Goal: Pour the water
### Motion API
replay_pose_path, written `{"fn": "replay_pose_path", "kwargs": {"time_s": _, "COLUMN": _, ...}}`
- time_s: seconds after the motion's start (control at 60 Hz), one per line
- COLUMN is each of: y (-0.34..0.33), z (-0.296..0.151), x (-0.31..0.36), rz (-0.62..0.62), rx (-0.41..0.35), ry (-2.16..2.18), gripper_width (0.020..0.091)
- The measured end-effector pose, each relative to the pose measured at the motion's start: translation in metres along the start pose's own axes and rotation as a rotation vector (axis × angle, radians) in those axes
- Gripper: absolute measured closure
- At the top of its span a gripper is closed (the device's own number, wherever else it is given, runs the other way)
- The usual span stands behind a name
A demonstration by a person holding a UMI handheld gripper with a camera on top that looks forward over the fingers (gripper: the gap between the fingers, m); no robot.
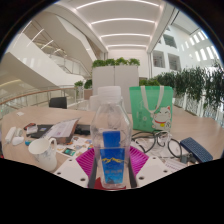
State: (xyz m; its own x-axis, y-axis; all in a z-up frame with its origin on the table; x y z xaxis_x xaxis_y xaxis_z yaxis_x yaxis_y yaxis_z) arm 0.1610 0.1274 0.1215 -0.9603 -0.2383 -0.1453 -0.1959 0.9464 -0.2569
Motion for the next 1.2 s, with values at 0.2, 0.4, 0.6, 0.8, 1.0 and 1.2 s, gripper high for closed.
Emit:
{"fn": "replay_pose_path", "kwargs": {"time_s": 0.2, "y": 0.003, "z": 0.034, "x": 0.009, "rz": -0.07, "rx": 0.002, "ry": 0.017, "gripper_width": 0.0628}}
{"fn": "replay_pose_path", "kwargs": {"time_s": 0.4, "y": -0.001, "z": 0.035, "x": 0.009, "rz": -0.072, "rx": 0.021, "ry": 0.019, "gripper_width": 0.0584}}
{"fn": "replay_pose_path", "kwargs": {"time_s": 0.6, "y": -0.04, "z": 0.036, "x": 0.014, "rz": -0.086, "rx": 0.161, "ry": 0.067, "gripper_width": 0.0262}}
{"fn": "replay_pose_path", "kwargs": {"time_s": 0.8, "y": -0.129, "z": 0.017, "x": 0.023, "rz": -0.032, "rx": 0.217, "ry": 0.081, "gripper_width": 0.0273}}
{"fn": "replay_pose_path", "kwargs": {"time_s": 1.0, "y": -0.251, "z": -0.011, "x": 0.047, "rz": 0.081, "rx": 0.236, "ry": 0.015, "gripper_width": 0.0274}}
{"fn": "replay_pose_path", "kwargs": {"time_s": 1.2, "y": -0.363, "z": -0.032, "x": 0.068, "rz": 0.187, "rx": 0.251, "ry": 0.006, "gripper_width": 0.0276}}
Point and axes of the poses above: the point between the fingertips, and its own axes, seen from behind it with the camera up: x to the left, z down, y forward, the way the camera looks, the point moved 9 cm from there along -y, backward, against the way the camera looks, and after that the axes turned 9 degrees about -y, right-handed, at the moved point
